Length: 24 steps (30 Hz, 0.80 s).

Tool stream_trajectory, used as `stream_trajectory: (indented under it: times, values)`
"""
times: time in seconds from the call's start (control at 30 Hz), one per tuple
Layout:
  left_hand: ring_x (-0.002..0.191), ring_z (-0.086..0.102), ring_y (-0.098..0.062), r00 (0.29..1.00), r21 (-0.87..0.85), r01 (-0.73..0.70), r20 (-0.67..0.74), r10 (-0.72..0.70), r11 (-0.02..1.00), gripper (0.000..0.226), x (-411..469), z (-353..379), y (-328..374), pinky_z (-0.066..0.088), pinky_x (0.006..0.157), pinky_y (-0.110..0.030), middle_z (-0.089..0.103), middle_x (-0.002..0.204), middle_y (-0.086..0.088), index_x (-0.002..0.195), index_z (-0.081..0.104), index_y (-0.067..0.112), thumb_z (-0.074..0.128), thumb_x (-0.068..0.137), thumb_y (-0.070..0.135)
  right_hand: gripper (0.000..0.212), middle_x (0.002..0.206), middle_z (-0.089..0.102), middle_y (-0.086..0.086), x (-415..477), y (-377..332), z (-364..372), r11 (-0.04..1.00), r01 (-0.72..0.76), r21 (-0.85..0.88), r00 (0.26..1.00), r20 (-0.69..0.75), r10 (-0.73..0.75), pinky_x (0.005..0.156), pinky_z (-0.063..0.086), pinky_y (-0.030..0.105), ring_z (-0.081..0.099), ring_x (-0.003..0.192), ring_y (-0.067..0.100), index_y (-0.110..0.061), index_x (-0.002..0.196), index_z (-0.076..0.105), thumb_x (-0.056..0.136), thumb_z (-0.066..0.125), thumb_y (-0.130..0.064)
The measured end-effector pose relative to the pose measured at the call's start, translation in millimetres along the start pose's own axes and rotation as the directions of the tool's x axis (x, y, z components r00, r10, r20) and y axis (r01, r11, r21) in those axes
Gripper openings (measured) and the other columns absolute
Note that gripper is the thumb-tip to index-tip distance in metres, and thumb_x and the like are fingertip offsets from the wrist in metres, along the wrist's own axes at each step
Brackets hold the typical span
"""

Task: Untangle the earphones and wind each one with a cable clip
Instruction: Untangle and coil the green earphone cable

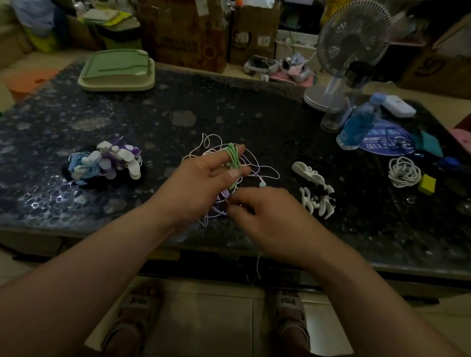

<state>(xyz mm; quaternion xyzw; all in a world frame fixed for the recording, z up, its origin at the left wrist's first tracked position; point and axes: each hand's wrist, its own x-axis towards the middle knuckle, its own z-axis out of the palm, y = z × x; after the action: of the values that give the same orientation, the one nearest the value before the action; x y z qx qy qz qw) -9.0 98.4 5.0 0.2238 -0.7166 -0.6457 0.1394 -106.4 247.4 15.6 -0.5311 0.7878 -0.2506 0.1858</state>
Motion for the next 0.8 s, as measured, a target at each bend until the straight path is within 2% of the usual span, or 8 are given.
stream_trajectory:
  times: [0.03, 0.07, 0.23, 0.3, 0.4, 0.6, 0.73, 0.8]
  values:
    - [0.119, 0.063, -0.004, 1.000, 0.018, -0.010, 0.015, 0.010, 1.000, 0.048, 0.5, 0.4, -2.9, 0.047, 0.110, -0.034, 0.075, 0.126, 0.003, 0.149, 0.053, 0.030, 0.056, 0.106, 0.009, 0.021, 0.067, 0.057, -0.009, -0.3, -1.6, 2.2, 0.999, 0.014, -0.030, 1.000, 0.022, -0.013, 0.058, 0.037, 0.030, 0.053, 0.062, 0.006, -0.026, 0.093, 0.068, 0.105, 0.053, -0.035]
    - [0.125, 0.063, -0.004, 0.999, 0.040, -0.025, 0.034, 0.023, 0.999, 0.048, 0.6, 1.3, -6.3, 0.049, 0.111, -0.035, 0.075, 0.126, 0.005, 0.148, 0.053, 0.031, 0.056, 0.106, 0.008, 0.021, 0.068, 0.056, -0.010, -0.7, -2.9, 3.6, 0.999, 0.024, -0.044, 0.999, 0.033, -0.022, 0.059, 0.036, 0.030, 0.052, 0.063, 0.006, -0.027, 0.094, 0.067, 0.106, 0.052, -0.035]
    - [0.124, 0.063, 0.002, 0.993, 0.185, -0.095, 0.087, 0.080, 0.978, 0.046, 0.8, 1.1, -12.5, 0.051, 0.104, -0.021, 0.073, 0.126, 0.014, 0.145, 0.057, 0.030, 0.055, 0.106, 0.006, 0.020, 0.071, 0.060, -0.010, 2.7, 4.2, -4.4, 0.999, 0.010, -0.051, 1.000, -0.018, -0.011, 0.065, 0.047, 0.035, 0.057, 0.067, 0.007, -0.030, 0.090, 0.069, 0.103, 0.055, -0.034]
    - [0.132, 0.059, -0.007, 0.985, 0.266, -0.133, 0.139, 0.098, 0.955, 0.042, -1.7, -1.6, -12.5, 0.046, 0.115, -0.035, 0.069, 0.131, 0.019, 0.142, 0.060, 0.037, 0.055, 0.107, 0.014, 0.018, 0.072, 0.064, -0.012, 3.5, 11.6, -15.5, 0.998, -0.053, -0.020, 0.993, -0.107, 0.051, 0.066, 0.052, 0.035, 0.060, 0.067, 0.005, -0.029, 0.092, 0.073, 0.101, 0.059, -0.035]
    - [0.131, 0.061, -0.028, 0.967, 0.323, -0.170, 0.237, 0.094, 0.931, 0.041, -3.4, -5.9, -10.0, 0.047, 0.112, -0.056, 0.069, 0.135, 0.013, 0.142, 0.059, 0.047, 0.051, 0.110, 0.023, 0.013, 0.071, 0.067, -0.013, 2.0, 20.6, -32.3, 0.992, -0.121, 0.044, 0.975, -0.183, 0.127, 0.065, 0.055, 0.035, 0.063, 0.066, 0.005, -0.028, 0.090, 0.076, 0.098, 0.066, -0.033]
    - [0.116, 0.067, -0.008, 0.916, 0.446, -0.217, 0.401, 0.023, 0.868, 0.037, -5.0, -5.0, -3.1, 0.050, 0.106, -0.032, 0.075, 0.120, 0.012, 0.141, 0.063, 0.032, 0.055, 0.108, 0.018, 0.009, 0.066, 0.063, -0.027, -0.7, 25.1, -36.2, 0.996, -0.062, 0.067, 0.980, -0.187, 0.074, 0.060, 0.043, 0.025, 0.057, 0.062, -0.002, -0.027, 0.084, 0.073, 0.091, 0.077, -0.030]
    - [0.121, 0.063, 0.004, 0.873, 0.496, -0.250, 0.486, -0.027, 0.832, 0.038, -10.2, -4.6, 1.5, 0.046, 0.112, -0.029, 0.073, 0.124, 0.015, 0.142, 0.061, 0.028, 0.058, 0.106, 0.016, 0.009, 0.072, 0.069, -0.014, -1.9, 23.5, -40.3, 0.991, 0.004, 0.137, 0.984, -0.177, 0.021, 0.061, 0.052, 0.029, 0.062, 0.065, 0.004, -0.027, 0.084, 0.073, 0.088, 0.081, -0.027]
    - [0.112, 0.066, 0.007, 0.857, 0.458, -0.252, 0.514, -0.023, 0.852, 0.035, -10.3, -1.4, 4.5, 0.052, 0.105, -0.027, 0.074, 0.122, 0.012, 0.137, 0.064, 0.025, 0.057, 0.106, 0.012, 0.006, 0.076, 0.073, -0.006, -1.4, 23.1, -43.4, 0.973, -0.015, 0.229, 0.986, -0.157, 0.052, 0.065, 0.057, 0.031, 0.067, 0.069, 0.009, -0.025, 0.087, 0.075, 0.090, 0.080, -0.024]
